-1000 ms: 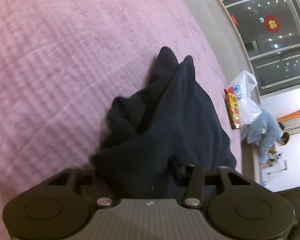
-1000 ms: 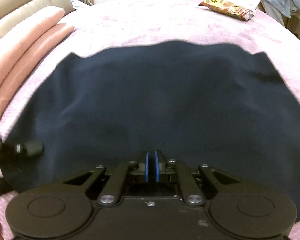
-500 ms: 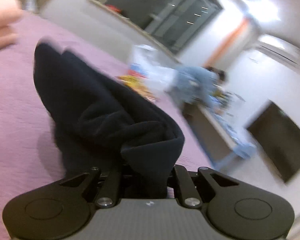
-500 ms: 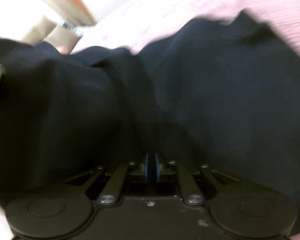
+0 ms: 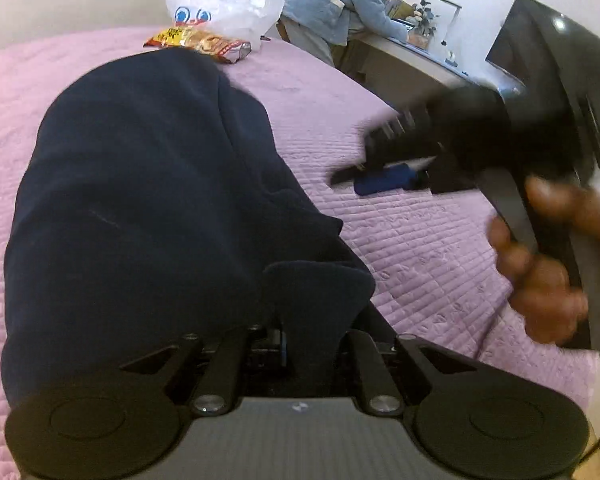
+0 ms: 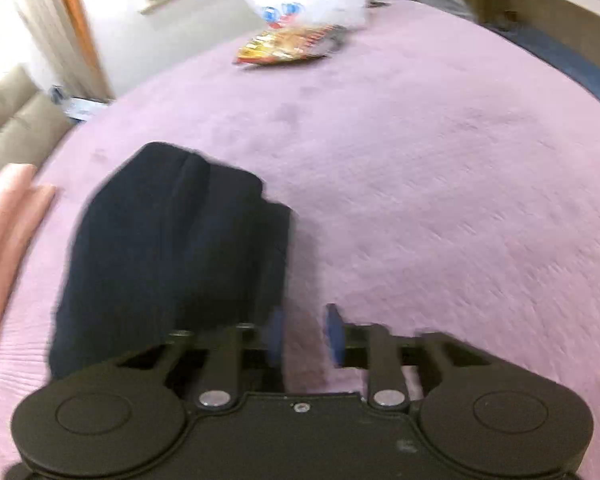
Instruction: Fold large clothes
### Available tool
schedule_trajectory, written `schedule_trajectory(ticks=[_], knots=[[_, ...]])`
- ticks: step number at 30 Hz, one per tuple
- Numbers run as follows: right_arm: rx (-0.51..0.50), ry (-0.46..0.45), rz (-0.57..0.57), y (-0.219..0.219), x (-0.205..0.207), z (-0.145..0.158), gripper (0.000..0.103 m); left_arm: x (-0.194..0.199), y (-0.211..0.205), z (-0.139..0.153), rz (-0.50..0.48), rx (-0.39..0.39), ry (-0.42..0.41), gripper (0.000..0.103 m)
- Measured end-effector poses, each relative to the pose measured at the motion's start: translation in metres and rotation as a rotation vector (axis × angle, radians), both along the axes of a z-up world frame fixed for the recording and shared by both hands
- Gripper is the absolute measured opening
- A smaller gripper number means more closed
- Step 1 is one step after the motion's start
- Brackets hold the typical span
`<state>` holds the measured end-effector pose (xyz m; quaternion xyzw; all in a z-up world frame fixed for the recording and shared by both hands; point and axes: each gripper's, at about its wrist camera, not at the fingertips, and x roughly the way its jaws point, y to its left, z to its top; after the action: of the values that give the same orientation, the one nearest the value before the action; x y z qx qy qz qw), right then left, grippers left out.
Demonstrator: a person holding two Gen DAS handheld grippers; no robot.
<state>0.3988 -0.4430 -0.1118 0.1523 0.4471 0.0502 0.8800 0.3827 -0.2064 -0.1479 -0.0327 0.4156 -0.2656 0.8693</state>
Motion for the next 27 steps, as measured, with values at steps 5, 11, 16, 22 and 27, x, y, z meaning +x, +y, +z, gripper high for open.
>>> schedule_trajectory(ticks=[5,11,16,22,27], knots=[[0.144,-0.052,0.103,0.015,0.034,0.011,0.077,0.001,0.006,0.002,0.012,-0.014,0.021,0.011],[0.281,0.103,0.117,0.023,0.091,-0.030,0.048,0.009,0.002,0.006,0.027,-0.016,0.027,0.011],[0.242,-0.045,0.204,0.030,0.080,0.016,0.019,0.000,0.000,0.031,-0.001,-0.025,-0.052,0.011],[0.105,0.031,0.187,0.031,0.089,-0.009,0.041,0.012,-0.031,0.004,-0.043,0.097,-0.022,0.017],[0.162,0.079,0.128,0.013,0.070,-0.021,0.055,-0.027,-0.027,-0.002,-0.159,0.129,-0.018,0.037]])
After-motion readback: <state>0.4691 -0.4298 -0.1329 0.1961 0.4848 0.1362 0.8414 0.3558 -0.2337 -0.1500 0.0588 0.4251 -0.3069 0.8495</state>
